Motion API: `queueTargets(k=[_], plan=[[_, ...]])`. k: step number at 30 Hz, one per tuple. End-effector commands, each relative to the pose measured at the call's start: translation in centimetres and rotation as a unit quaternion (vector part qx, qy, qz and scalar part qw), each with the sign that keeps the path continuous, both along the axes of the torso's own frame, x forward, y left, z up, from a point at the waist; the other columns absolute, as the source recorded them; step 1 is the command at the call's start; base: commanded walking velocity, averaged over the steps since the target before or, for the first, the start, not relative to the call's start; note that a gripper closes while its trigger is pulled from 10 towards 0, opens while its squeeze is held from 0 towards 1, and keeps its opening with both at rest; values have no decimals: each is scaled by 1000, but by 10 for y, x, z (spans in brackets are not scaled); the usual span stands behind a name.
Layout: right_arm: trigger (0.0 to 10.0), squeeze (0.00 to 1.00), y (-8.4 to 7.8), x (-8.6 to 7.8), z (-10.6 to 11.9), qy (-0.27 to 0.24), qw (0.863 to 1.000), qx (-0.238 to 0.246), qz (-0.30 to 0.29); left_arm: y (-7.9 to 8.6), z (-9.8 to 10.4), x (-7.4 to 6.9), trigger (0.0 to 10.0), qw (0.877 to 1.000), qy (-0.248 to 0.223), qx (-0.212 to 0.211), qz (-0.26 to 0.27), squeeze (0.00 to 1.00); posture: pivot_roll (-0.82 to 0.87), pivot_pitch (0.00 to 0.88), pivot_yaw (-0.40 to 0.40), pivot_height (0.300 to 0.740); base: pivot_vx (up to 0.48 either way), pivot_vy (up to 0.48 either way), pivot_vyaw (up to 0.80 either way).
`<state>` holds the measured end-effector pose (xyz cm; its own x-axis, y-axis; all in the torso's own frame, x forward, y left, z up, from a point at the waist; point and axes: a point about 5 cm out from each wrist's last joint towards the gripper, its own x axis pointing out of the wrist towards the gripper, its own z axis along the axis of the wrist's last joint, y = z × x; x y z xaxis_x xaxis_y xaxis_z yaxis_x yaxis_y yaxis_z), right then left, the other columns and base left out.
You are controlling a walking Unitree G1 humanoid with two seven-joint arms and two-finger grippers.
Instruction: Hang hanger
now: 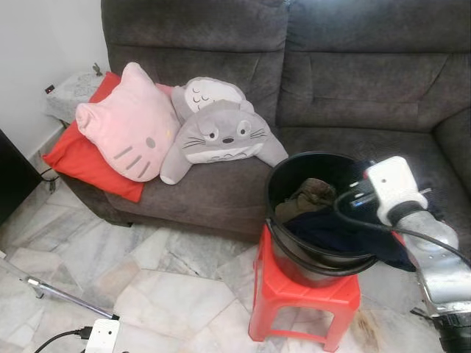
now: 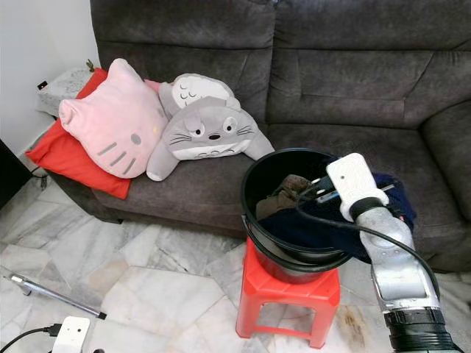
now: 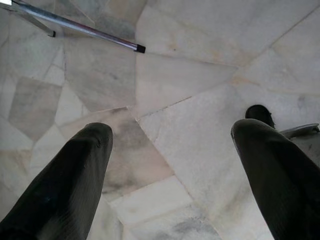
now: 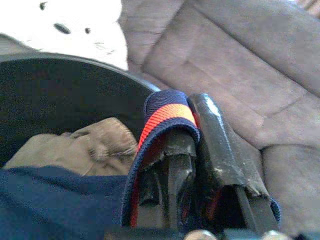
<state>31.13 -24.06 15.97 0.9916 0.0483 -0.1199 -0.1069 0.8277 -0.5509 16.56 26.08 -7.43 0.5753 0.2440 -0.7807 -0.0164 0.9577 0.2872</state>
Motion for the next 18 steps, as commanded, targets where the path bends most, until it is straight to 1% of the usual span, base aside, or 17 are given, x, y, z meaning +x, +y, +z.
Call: queueTargets(k=[1, 2, 5, 6, 10, 13, 18], plan=[[0, 0, 3, 0, -3, 16, 1000, -14, 13, 4, -1, -4, 10000, 1000, 7, 9, 0, 0, -270, 38, 68, 740, 0, 0, 0], [0, 0, 3, -2, -8, 32, 999, -20, 17, 4, -1, -4, 10000, 1000, 7, 9, 0, 0, -270, 38, 68, 740, 0, 0, 0], [0, 0, 2, -5, -13, 49, 998, -34, 25, 4, -1, -4, 10000, 1000, 8, 9, -1, 0, -273, 39, 70, 740, 0, 0, 0], [0, 0, 1, -9, -15, 63, 997, -43, 29, 4, -1, -4, 10000, 1000, 8, 9, -1, 0, -274, 40, 70, 740, 0, 0, 0], [0, 0, -1, -13, -17, 76, 996, -47, 24, 4, -1, -4, 10000, 1000, 8, 10, -1, 0, -274, 40, 70, 740, 0, 0, 0], [0, 0, -4, -20, -19, 93, 993, -68, 15, 4, -1, -4, 10000, 1000, 9, 10, -2, 0, -279, 41, 73, 740, 0, 0, 0], [0, 0, -7, -27, -23, 105, 992, -72, 12, 4, 0, -4, 10000, 1000, 10, 11, -4, 0, -279, 41, 73, 740, 0, 0, 0]])
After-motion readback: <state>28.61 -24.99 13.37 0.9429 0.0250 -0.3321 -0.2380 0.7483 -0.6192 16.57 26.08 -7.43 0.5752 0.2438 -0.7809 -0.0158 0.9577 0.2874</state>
